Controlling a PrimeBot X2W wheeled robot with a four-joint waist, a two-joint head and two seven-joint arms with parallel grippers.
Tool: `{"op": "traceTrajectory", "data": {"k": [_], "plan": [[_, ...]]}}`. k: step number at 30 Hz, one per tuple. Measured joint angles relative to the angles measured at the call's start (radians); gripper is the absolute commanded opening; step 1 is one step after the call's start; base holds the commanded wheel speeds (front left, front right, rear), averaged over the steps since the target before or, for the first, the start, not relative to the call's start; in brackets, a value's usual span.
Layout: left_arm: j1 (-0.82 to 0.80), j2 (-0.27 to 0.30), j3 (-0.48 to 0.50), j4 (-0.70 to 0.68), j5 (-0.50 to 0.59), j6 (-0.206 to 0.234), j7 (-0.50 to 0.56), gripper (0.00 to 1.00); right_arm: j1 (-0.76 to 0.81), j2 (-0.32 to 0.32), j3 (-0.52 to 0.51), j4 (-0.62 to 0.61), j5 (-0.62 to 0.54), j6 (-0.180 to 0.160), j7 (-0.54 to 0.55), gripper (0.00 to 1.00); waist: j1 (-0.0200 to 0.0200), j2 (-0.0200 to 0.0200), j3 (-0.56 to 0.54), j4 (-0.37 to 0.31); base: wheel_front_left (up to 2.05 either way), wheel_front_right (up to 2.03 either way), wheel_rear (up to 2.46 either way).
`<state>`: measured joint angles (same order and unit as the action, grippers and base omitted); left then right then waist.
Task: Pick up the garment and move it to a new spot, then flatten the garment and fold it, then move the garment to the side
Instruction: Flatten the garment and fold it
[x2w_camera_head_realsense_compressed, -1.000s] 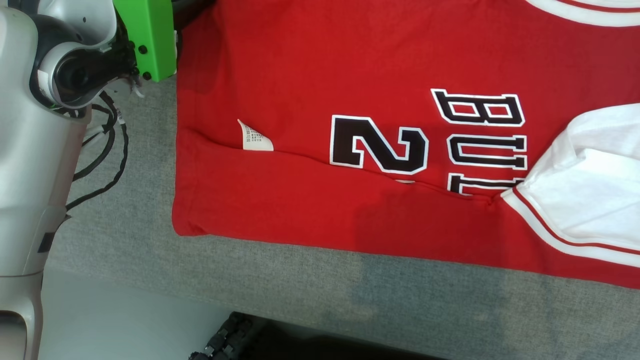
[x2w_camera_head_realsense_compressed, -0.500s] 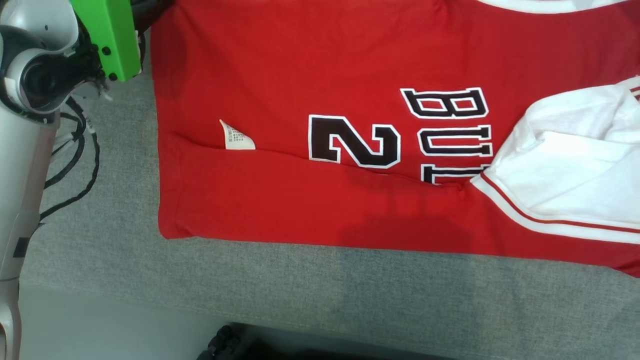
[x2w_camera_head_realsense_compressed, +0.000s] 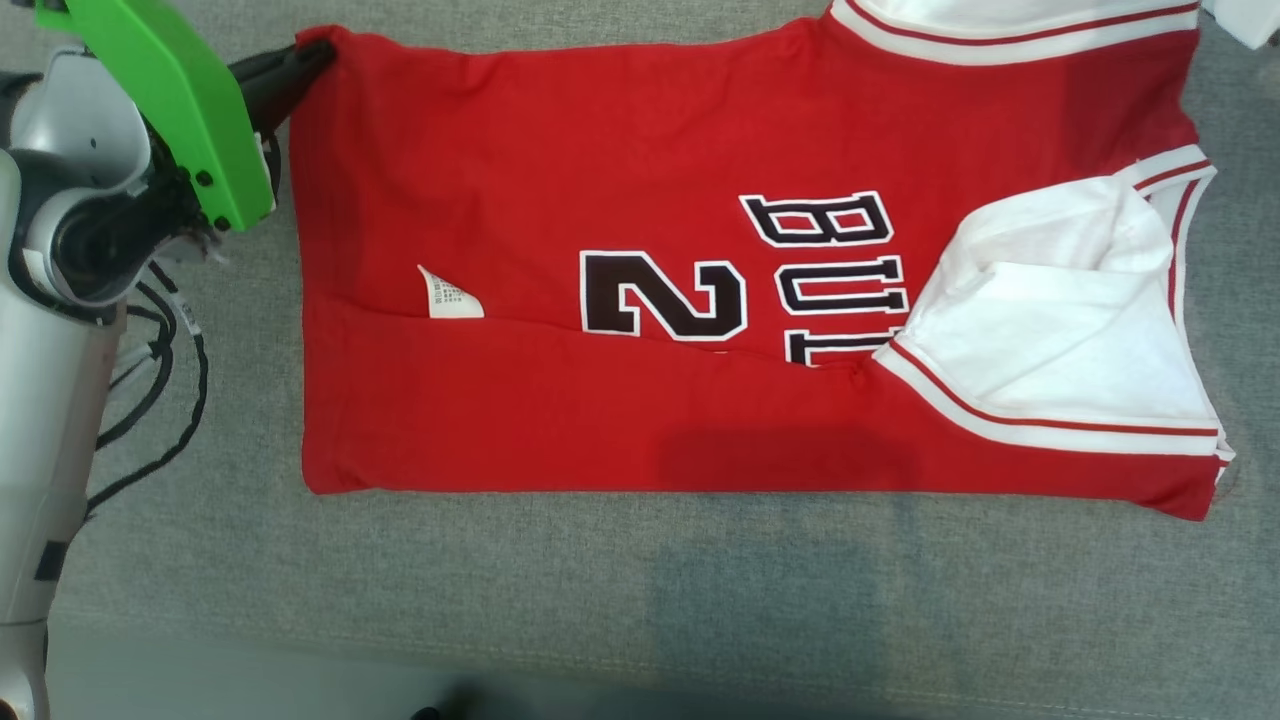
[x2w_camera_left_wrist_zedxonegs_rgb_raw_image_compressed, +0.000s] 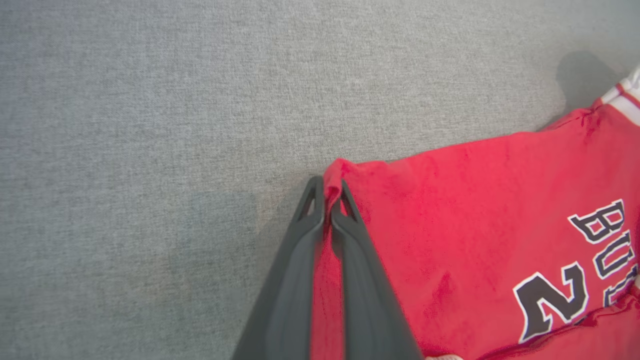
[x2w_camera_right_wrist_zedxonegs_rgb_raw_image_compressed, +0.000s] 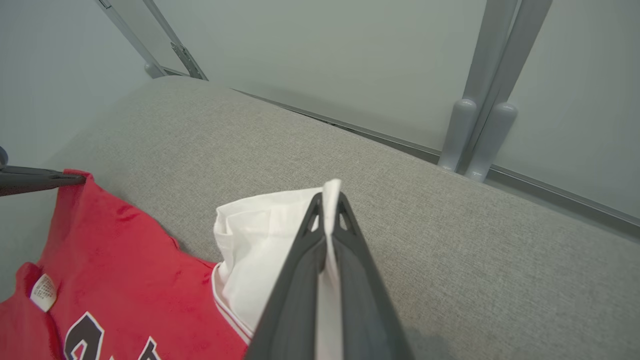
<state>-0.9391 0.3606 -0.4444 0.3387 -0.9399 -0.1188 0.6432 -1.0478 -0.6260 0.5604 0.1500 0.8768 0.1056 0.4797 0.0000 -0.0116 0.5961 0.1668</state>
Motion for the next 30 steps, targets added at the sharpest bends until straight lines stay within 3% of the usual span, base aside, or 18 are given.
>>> {"op": "traceTrajectory", "data": {"k": [9, 22, 30], "plan": [[0.112, 0.059, 0.037, -0.032, -0.034, 0.0, -0.053, 0.0, 0.12, -0.03, -0.008, -0.069, 0.024, 0.008, -0.07, 0.0, 0.0, 0.0, -0.055, -0.038, 0.0, 0.0, 0.0], [0.199, 0.073, 0.054, -0.095, -0.053, -0.001, -0.096, 0.0, 0.245, -0.072, -0.03, -0.14, 0.052, 0.008, -0.125, 0.0, 0.0, 0.0, -0.121, -0.071, 0.0, 0.0, 0.0], [0.265, 0.123, 0.051, -0.158, -0.053, -0.004, -0.104, 0.0, 0.321, -0.098, -0.03, -0.199, 0.057, 0.008, -0.143, 0.0, 0.0, 0.0, -0.145, -0.094, 0.0, 0.0, 0.0]]}}
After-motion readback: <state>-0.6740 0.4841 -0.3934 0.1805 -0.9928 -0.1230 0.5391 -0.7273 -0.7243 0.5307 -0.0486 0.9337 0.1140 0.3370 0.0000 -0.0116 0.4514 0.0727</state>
